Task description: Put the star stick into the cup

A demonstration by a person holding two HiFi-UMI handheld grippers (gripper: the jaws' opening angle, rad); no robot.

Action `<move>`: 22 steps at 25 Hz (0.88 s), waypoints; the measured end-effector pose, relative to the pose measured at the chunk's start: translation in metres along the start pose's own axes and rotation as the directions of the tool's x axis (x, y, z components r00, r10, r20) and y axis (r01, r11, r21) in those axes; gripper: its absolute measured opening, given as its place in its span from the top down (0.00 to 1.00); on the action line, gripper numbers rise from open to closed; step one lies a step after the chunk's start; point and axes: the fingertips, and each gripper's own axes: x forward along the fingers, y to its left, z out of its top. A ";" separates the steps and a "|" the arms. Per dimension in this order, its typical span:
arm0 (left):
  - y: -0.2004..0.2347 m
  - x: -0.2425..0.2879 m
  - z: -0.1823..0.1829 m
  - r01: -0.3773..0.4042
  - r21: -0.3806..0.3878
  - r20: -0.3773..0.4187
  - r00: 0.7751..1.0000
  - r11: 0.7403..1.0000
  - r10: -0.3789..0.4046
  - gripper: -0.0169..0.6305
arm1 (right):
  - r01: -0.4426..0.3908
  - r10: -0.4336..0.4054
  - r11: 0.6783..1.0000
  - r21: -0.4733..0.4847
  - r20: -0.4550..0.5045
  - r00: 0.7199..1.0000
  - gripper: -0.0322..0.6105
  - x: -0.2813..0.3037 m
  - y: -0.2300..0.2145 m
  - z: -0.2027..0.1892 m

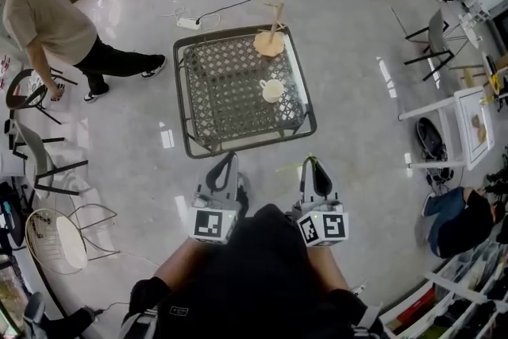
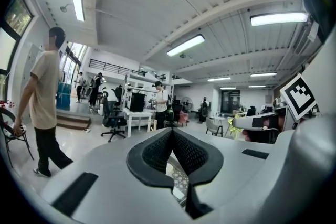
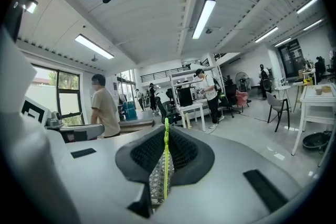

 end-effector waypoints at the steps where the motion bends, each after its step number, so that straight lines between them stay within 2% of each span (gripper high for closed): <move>1: 0.008 0.006 0.002 0.000 0.006 0.002 1.000 1.000 0.000 0.95 | 0.001 -0.001 1.000 -0.004 0.002 1.000 0.92 0.010 0.002 0.002; 4: 0.022 0.017 0.012 0.000 -0.002 0.017 1.000 1.000 0.000 0.95 | 0.007 -0.007 1.000 -0.012 -0.010 1.000 0.92 0.030 0.004 0.006; 11: 0.031 0.045 0.014 -0.006 -0.025 -0.007 1.000 1.000 0.005 0.95 | -0.007 0.006 1.000 -0.017 -0.034 0.999 0.92 0.073 -0.009 0.010; 22: 0.039 0.105 0.025 -0.091 -0.017 0.002 0.996 0.996 0.091 0.95 | -0.086 0.085 0.996 -0.008 -0.074 0.994 0.92 0.154 -0.055 0.005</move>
